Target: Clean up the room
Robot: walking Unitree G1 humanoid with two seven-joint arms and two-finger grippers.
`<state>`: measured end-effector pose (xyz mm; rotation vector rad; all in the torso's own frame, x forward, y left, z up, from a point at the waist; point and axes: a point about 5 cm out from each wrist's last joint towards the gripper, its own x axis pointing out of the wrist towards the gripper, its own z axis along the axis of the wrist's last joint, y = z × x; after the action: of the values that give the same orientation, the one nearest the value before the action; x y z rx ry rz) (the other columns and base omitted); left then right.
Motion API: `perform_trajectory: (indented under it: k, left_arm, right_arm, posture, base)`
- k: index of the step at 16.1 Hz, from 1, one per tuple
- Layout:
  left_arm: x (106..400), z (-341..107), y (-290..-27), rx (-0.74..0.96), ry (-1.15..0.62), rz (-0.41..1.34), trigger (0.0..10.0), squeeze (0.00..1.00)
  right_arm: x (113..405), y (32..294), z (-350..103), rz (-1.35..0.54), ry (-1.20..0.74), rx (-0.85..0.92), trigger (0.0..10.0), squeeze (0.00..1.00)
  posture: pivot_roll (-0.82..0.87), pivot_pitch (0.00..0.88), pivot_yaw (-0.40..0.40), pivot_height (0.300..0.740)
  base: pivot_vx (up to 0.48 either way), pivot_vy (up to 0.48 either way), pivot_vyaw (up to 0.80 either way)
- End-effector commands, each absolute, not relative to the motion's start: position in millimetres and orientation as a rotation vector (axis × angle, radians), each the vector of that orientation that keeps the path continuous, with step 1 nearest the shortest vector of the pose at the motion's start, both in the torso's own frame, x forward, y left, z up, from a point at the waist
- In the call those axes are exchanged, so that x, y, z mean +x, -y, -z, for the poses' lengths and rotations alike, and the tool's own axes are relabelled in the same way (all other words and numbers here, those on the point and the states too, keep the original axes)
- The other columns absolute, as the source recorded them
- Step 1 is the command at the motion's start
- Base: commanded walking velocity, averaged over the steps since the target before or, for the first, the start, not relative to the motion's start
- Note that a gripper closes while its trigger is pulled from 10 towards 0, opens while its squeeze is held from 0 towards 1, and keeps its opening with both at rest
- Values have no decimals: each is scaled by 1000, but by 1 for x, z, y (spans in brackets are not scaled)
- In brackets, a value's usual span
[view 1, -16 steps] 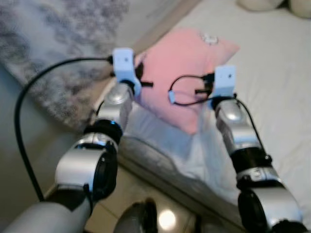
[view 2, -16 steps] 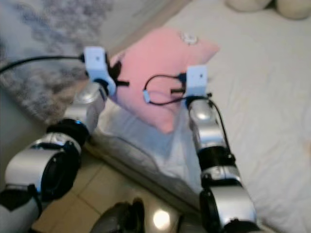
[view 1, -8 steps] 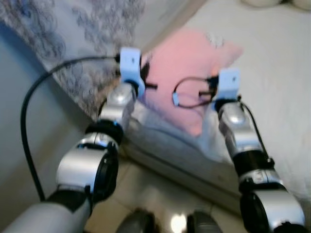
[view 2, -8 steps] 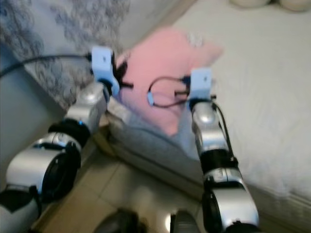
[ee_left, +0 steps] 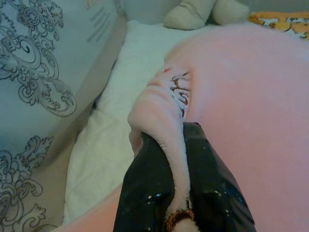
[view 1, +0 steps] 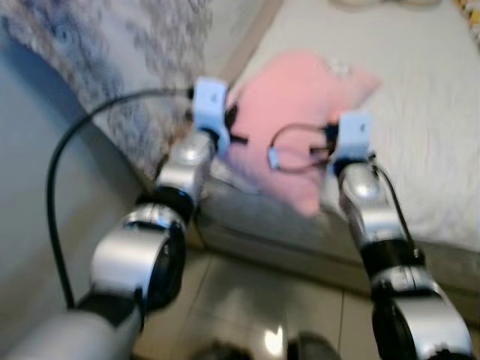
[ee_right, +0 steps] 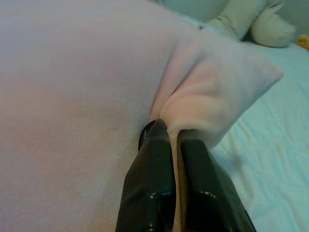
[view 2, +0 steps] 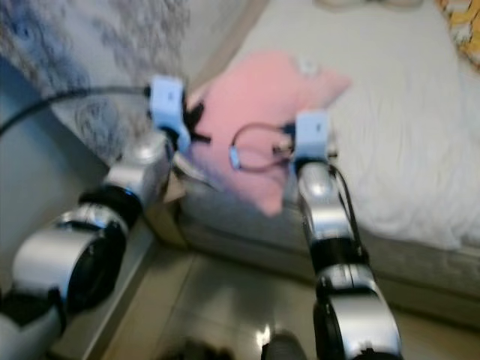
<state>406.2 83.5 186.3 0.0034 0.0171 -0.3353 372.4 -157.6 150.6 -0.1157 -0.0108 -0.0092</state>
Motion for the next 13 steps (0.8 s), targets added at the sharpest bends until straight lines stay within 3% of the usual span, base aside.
perform_trajectory:
  k: [1, 2, 3, 5, 13]
  left_arm:
    - [408, -192, -89, 17, 1, 326, 10000, 0]
    - [408, -192, -89, 0, 2, 328, 10000, 0]
    - [408, -192, -89, 3, 7, 327, 10000, 0]
    - [408, -193, -89, 11, 22, 335, 10000, 0]
    - [408, -194, -89, 7, 14, 325, 10000, 0]
  right_arm:
    - [373, 152, -160, 3, 56, -117, 0, 0]
    - [372, 152, -158, 8, 49, -123, 0, 0]
    - [372, 153, -158, 13, 48, -126, 10000, 0]
    - [371, 152, -161, 23, 71, -130, 10000, 0]
    - [373, 155, -171, 39, 118, -151, 10000, 0]
  posture:
    - [-224, 40, 121, 731]
    - [-224, 41, 120, 731]
    - [-224, 43, 119, 731]
    - [-222, 48, 118, 731]
    - [-229, 56, 113, 731]
  base:
    - [0, 0, 0]
    - [0, 0, 0]
    - [0, 0, 0]
    - [187, 0, 0]
    - [480, 0, 0]
